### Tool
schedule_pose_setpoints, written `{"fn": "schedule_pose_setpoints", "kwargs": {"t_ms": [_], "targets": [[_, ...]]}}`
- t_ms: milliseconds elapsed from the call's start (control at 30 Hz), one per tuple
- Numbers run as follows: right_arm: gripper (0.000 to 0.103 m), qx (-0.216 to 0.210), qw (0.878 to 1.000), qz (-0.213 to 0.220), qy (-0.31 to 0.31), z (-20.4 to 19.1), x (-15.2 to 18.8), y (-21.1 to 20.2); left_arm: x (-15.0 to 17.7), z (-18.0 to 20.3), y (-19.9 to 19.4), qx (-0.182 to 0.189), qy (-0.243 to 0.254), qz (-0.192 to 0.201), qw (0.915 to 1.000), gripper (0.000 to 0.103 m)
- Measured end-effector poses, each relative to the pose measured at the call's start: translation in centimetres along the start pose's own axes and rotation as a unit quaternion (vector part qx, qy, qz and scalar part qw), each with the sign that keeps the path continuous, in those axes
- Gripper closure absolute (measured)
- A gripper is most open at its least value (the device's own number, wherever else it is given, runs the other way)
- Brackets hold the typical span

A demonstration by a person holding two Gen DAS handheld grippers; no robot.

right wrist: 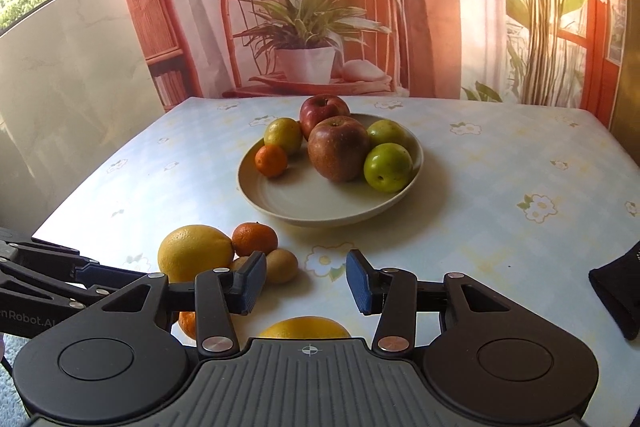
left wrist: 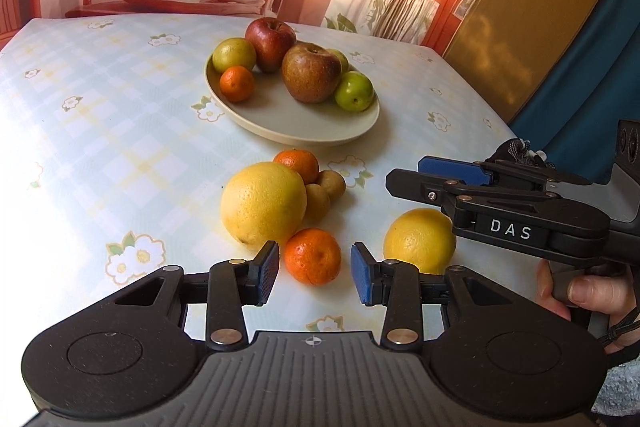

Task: Organize fruits
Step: 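Withdraw both tools from the plate back to the fruit pile, then grasp a brown kiwi with the right tool while the left tool grasps a mandarin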

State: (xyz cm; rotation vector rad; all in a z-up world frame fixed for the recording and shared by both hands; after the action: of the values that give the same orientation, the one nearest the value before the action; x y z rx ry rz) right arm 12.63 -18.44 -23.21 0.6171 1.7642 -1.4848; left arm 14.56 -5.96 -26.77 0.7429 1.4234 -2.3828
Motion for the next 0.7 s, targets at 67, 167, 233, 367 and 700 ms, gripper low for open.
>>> {"fn": "schedule_pose_setpoints", "kwargs": {"t_ms": [67,167,233,367,700], "targets": [[0.062,-0.002,1.000,0.003,0.003,0.1,0.1,-0.1,0.2,0.1,0.5,-0.006,0.000,-0.005,1.0000,0.062],[0.062,-0.003,1.000,0.005,0.008,0.2,0.2,0.0,0.1,0.1,1.0,-0.019,0.006,-0.005,0.9998,0.062],[0.062,-0.004,1.000,0.006,0.012,0.4,0.3,0.0,0.0,0.1,1.3,-0.025,0.007,-0.009,0.9996,0.062],[0.062,-0.006,1.000,0.006,0.020,0.8,0.6,0.1,0.1,0.4,1.9,-0.031,0.012,-0.016,0.9993,0.062],[0.062,-0.009,1.000,0.003,0.029,1.1,1.1,0.4,0.4,0.6,2.9,-0.051,0.018,-0.021,0.9983,0.061]]}}
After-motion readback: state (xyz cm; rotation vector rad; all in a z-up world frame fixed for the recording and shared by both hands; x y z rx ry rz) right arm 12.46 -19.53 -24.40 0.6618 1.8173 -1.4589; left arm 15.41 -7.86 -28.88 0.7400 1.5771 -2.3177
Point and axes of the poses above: each gripper's, at about its wrist camera, not at the fingertips, and y roughly the way its jaws point, z to its right, x to its underside, the point moved 7 cm from there along y, roughly the way its jaws point, and after that the axes turned 11 degrees about -y, right-handed, at the moved point
